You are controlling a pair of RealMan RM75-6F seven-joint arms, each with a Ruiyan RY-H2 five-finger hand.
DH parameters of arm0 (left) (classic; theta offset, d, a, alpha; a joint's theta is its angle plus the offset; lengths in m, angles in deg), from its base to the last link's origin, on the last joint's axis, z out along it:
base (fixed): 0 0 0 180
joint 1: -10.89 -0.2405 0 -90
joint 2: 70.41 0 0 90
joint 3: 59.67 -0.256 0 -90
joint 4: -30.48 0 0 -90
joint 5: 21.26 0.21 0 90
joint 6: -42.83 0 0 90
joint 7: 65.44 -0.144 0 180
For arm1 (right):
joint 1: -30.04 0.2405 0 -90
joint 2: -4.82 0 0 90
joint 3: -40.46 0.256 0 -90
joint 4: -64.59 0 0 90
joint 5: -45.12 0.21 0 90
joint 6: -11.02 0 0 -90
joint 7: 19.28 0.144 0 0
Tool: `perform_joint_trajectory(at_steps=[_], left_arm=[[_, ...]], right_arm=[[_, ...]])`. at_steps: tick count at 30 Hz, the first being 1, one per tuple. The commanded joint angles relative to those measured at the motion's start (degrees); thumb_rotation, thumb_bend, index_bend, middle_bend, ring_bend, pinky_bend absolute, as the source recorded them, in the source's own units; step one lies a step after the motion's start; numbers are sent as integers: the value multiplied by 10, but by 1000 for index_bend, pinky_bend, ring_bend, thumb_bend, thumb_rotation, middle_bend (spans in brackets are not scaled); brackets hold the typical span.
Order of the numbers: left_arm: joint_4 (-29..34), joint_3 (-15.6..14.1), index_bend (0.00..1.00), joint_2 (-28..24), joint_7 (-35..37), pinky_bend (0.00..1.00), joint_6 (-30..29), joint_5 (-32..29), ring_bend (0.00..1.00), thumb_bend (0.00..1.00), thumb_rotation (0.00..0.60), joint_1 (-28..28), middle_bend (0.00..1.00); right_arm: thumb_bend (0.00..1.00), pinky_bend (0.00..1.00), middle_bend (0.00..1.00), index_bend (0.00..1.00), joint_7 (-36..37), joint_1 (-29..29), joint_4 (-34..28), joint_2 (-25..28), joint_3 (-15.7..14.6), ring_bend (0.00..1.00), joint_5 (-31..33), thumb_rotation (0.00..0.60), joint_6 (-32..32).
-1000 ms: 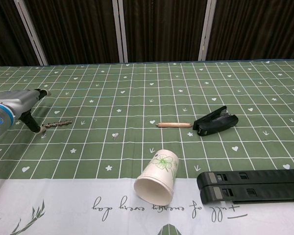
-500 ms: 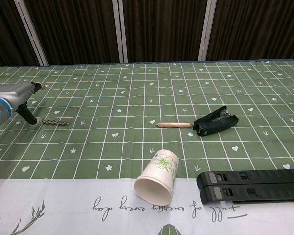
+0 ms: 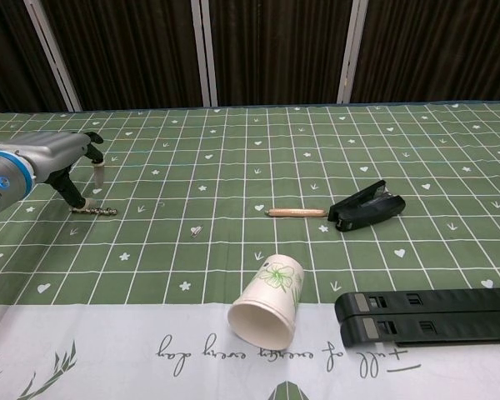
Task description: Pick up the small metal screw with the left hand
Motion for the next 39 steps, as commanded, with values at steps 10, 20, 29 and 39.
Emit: perform_joint_trajectory(at_steps=[10, 20, 29, 39], left_arm=[[-23, -13, 494, 26, -11, 0, 0, -5, 0, 255, 600, 17, 0], [-59, -11, 498, 50, -20, 0, 6, -26, 0, 252, 600, 29, 0], [-79, -10, 504, 65, -19, 0, 8, -31, 0, 257, 600, 35, 0], [-87, -9, 534, 74, -16, 0, 7, -35, 0, 329, 600, 36, 0]], right_arm=[[36, 34, 0, 110, 3, 1, 0, 0, 0, 0, 0, 600, 2], [36, 34, 0, 110, 8, 1, 1, 2, 0, 0, -1, 600, 2], [36, 34, 0, 110, 10, 1, -1, 3, -2, 0, -4, 600, 3], [36, 34, 0, 110, 13, 0, -2, 4, -2, 0, -2, 600, 3]])
